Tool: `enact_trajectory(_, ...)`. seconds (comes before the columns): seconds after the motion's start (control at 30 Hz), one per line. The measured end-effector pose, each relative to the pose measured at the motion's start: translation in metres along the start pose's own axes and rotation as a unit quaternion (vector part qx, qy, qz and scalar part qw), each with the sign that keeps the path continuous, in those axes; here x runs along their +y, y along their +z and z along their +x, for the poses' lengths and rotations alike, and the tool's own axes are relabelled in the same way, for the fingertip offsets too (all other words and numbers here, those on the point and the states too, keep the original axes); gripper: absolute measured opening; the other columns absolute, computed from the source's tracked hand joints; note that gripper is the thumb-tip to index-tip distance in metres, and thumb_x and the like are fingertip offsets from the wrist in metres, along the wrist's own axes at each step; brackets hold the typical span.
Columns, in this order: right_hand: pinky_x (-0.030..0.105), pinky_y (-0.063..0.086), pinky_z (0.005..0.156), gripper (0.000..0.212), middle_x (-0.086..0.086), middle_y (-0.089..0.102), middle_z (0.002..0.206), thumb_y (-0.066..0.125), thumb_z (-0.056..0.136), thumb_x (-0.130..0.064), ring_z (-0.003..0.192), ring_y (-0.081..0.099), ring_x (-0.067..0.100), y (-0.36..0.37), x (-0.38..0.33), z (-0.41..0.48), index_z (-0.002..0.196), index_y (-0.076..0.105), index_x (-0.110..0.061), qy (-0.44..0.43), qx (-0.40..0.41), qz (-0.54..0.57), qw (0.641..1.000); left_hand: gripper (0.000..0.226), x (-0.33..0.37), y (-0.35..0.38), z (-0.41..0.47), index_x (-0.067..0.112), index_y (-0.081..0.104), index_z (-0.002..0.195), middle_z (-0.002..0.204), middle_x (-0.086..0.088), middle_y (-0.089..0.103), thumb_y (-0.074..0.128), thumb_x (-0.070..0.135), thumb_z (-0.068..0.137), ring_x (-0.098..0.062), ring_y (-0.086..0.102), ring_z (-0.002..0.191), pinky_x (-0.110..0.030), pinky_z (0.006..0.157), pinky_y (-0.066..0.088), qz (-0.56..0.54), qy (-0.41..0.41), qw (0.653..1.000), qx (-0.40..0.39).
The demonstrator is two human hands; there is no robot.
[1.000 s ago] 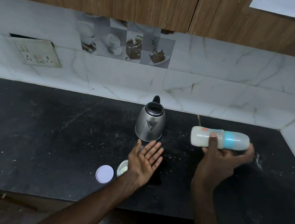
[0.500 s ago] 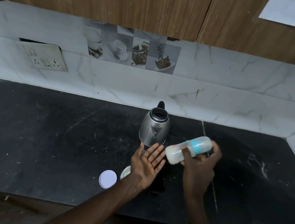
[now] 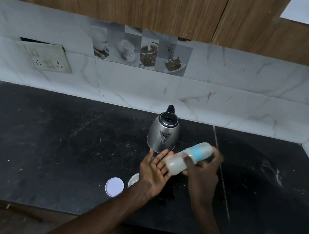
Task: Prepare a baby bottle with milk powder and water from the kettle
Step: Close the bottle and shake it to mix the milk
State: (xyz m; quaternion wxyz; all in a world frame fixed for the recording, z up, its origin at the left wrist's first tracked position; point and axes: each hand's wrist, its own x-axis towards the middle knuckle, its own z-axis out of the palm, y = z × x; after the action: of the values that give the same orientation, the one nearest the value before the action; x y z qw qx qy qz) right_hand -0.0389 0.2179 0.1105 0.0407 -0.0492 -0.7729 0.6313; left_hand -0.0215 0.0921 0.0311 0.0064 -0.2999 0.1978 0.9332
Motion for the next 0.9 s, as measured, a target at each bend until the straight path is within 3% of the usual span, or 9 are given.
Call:
enact_trajectory(0.07, 0.045, 0.065, 0.079, 0.075, -0.007, 0.075, 0.103, 0.088, 0.079, -0.029, 0.089, 0.077, 0.010, -0.003, 0.004, -0.002, 0.135, 0.042, -0.047, -0.010, -0.031, -0.005, 0.999, 0.063, -0.001, 0.000, 0.002, 0.010, 0.067, 0.137, 0.135, -0.008, 0.072, 0.055, 0.058, 0.098, -0.027, 0.063, 0.132, -0.046, 0.123, 0.038, 0.004, -0.004, 1.000, -0.006)
enact_trajectory(0.2, 0.049, 0.066, 0.079, 0.074, 0.002, 0.070, 0.120, 0.084, 0.086, -0.032, 0.098, 0.074, 0.014, -0.006, -0.003, 0.007, 0.143, 0.037, -0.042, 0.023, 0.122, 0.091, 0.988, 0.062, 0.002, -0.003, 0.002, 0.012, 0.065, 0.139, 0.136, -0.006, 0.072, 0.051, 0.058, 0.099, -0.025, 0.064, 0.132, -0.040, 0.117, 0.042, 0.008, -0.001, 1.000, -0.004)
enact_trajectory(0.37, 0.045, 0.065, 0.080, 0.074, -0.004, 0.076, 0.106, 0.089, 0.079, -0.029, 0.091, 0.077, 0.011, -0.002, 0.007, -0.008, 0.135, 0.043, -0.047, -0.007, -0.035, 0.008, 0.999, 0.063, -0.001, -0.005, 0.005, 0.008, 0.067, 0.136, 0.137, -0.011, 0.070, 0.055, 0.057, 0.098, -0.031, 0.061, 0.135, -0.047, 0.120, 0.041, 0.001, -0.005, 1.000, -0.006)
enact_trajectory(0.5, 0.046, 0.066, 0.079, 0.072, -0.002, 0.072, 0.113, 0.085, 0.086, -0.028, 0.087, 0.075, 0.008, -0.006, 0.001, 0.000, 0.141, 0.039, -0.039, 0.022, 0.111, 0.076, 0.991, 0.062, 0.002, -0.004, 0.003, 0.011, 0.065, 0.139, 0.136, -0.007, 0.072, 0.052, 0.057, 0.100, -0.025, 0.064, 0.131, -0.041, 0.119, 0.041, 0.015, -0.002, 1.000, -0.006)
enact_trajectory(0.53, 0.046, 0.066, 0.078, 0.075, 0.001, 0.070, 0.117, 0.084, 0.086, -0.028, 0.088, 0.073, 0.007, -0.004, 0.001, -0.002, 0.143, 0.037, -0.037, 0.023, 0.112, 0.067, 0.991, 0.062, 0.002, -0.004, 0.003, 0.011, 0.065, 0.139, 0.135, -0.007, 0.072, 0.052, 0.057, 0.100, -0.025, 0.065, 0.130, -0.041, 0.118, 0.042, 0.016, -0.001, 1.000, -0.001)
enact_trajectory(0.63, 0.041, 0.066, 0.078, 0.077, -0.001, 0.072, 0.113, 0.087, 0.082, -0.026, 0.091, 0.075, 0.009, 0.000, 0.012, -0.009, 0.141, 0.040, -0.042, 0.009, -0.012, -0.004, 1.000, 0.062, 0.001, -0.005, 0.004, 0.007, 0.066, 0.137, 0.135, -0.011, 0.072, 0.054, 0.055, 0.100, -0.029, 0.063, 0.132, -0.048, 0.121, 0.040, 0.011, -0.003, 1.000, -0.001)
enact_trajectory(0.67, 0.040, 0.066, 0.078, 0.075, -0.003, 0.073, 0.111, 0.088, 0.081, -0.026, 0.091, 0.075, 0.009, -0.002, 0.013, -0.009, 0.138, 0.042, -0.043, 0.004, -0.019, -0.007, 1.000, 0.061, 0.002, -0.005, 0.004, 0.007, 0.066, 0.137, 0.135, -0.011, 0.072, 0.053, 0.055, 0.100, -0.029, 0.063, 0.132, -0.048, 0.120, 0.041, 0.013, -0.004, 1.000, -0.003)
enact_trajectory(0.8, 0.042, 0.066, 0.077, 0.072, 0.007, 0.070, 0.123, 0.083, 0.087, -0.028, 0.093, 0.074, 0.008, -0.009, 0.003, 0.001, 0.141, 0.037, -0.042, 0.025, 0.114, 0.085, 0.990, 0.061, 0.004, -0.006, 0.003, 0.011, 0.065, 0.139, 0.136, -0.006, 0.072, 0.051, 0.057, 0.100, -0.024, 0.065, 0.131, -0.039, 0.115, 0.044, 0.018, -0.003, 1.000, -0.002)
enact_trajectory(0.9, 0.048, 0.065, 0.079, 0.076, 0.002, 0.073, 0.114, 0.086, 0.083, -0.028, 0.092, 0.076, 0.012, -0.005, 0.007, -0.005, 0.140, 0.039, -0.041, -0.002, 0.008, 0.006, 1.000, 0.062, 0.000, -0.008, 0.005, 0.010, 0.066, 0.138, 0.135, -0.008, 0.072, 0.052, 0.057, 0.100, -0.027, 0.063, 0.133, -0.047, 0.123, 0.037, 0.020, -0.002, 1.000, 0.006)
